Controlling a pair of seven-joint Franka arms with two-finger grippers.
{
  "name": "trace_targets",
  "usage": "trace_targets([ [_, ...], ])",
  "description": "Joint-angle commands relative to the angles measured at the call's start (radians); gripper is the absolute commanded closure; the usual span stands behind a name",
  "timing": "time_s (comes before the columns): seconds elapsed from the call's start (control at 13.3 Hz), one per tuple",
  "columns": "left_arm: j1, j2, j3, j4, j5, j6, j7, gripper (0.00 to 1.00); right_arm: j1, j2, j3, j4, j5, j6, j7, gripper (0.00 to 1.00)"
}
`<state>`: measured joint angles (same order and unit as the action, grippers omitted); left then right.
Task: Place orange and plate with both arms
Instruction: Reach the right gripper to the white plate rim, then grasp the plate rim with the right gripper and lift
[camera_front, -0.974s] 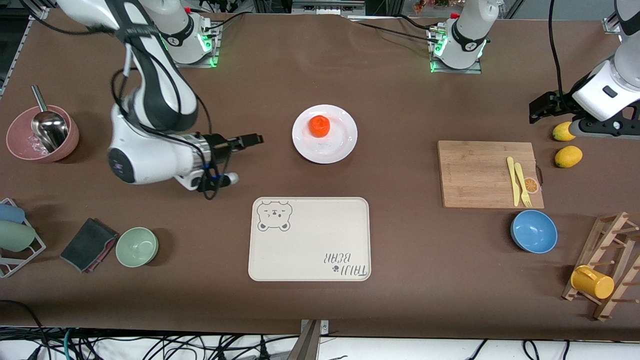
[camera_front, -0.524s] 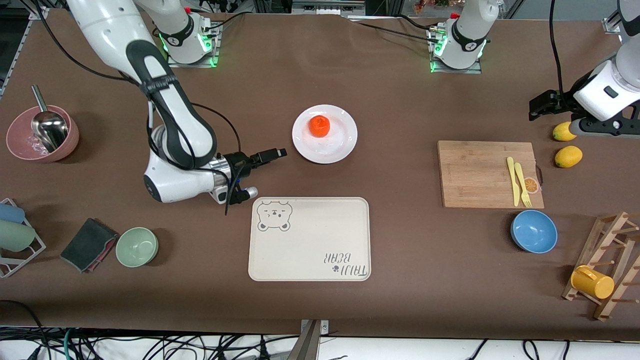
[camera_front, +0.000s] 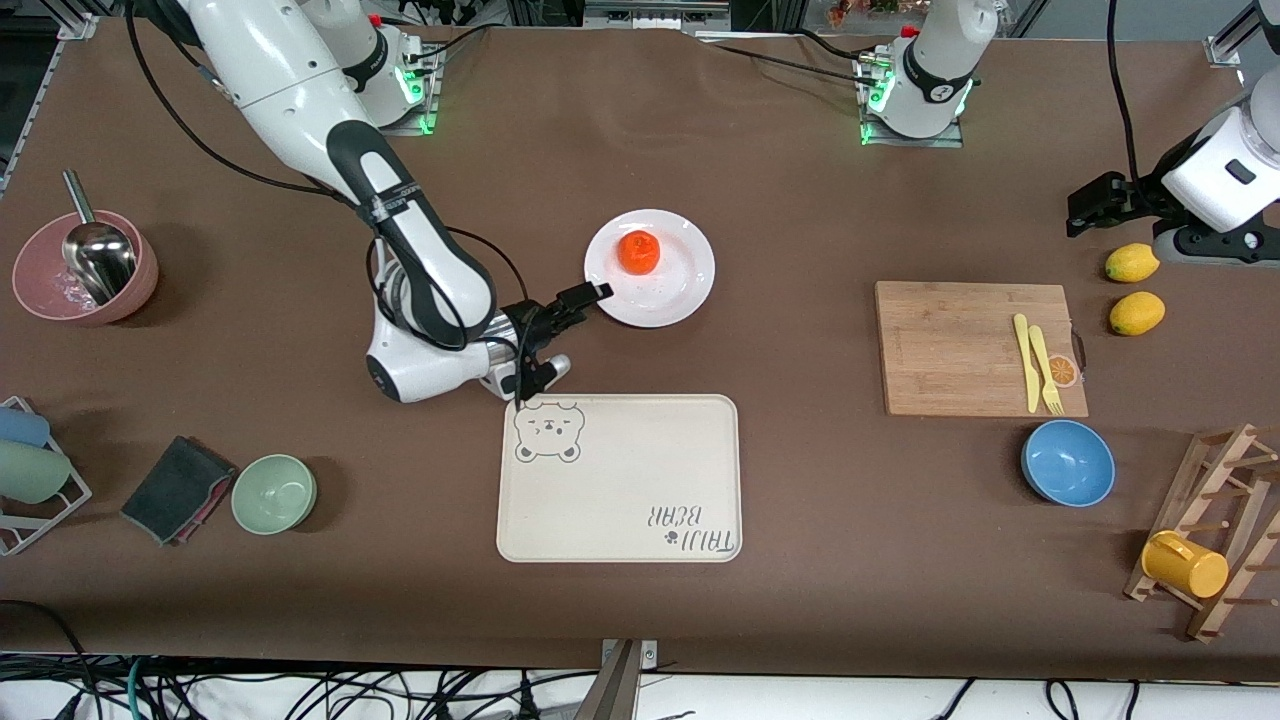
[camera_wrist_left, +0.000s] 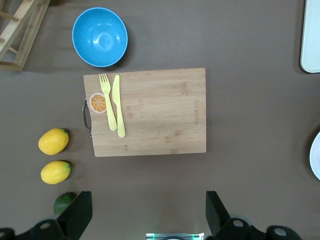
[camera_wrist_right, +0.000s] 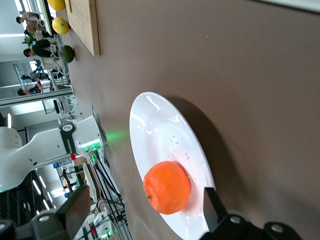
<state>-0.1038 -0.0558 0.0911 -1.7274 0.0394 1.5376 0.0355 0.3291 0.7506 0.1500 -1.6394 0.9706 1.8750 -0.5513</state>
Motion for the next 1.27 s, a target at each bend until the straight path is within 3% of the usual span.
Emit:
trace_targets([
  [0.0,0.01,0.028,-0.007,0.044,-0.006,-0.037,0.011,0.0,-0.001,0.029,-0.003,0.004,0.011,-0.007,-0.071,0.0],
  [0.22,0.056,0.03,-0.001,0.116,-0.018,-0.088,0.02,0.0,-0.001,0.059,-0.001,-0.004,0.026,0.006,-0.105,0.0],
  [0.82,0.067,0.031,-0.005,0.121,-0.047,-0.085,0.023,0.0,0.031,0.07,-0.001,-0.03,0.031,-0.01,-0.171,0.02],
  [1.2,0.067,0.033,-0.007,0.111,-0.07,-0.036,0.024,0.0,0.038,0.075,-0.003,-0.056,0.026,-0.01,-0.235,0.24],
])
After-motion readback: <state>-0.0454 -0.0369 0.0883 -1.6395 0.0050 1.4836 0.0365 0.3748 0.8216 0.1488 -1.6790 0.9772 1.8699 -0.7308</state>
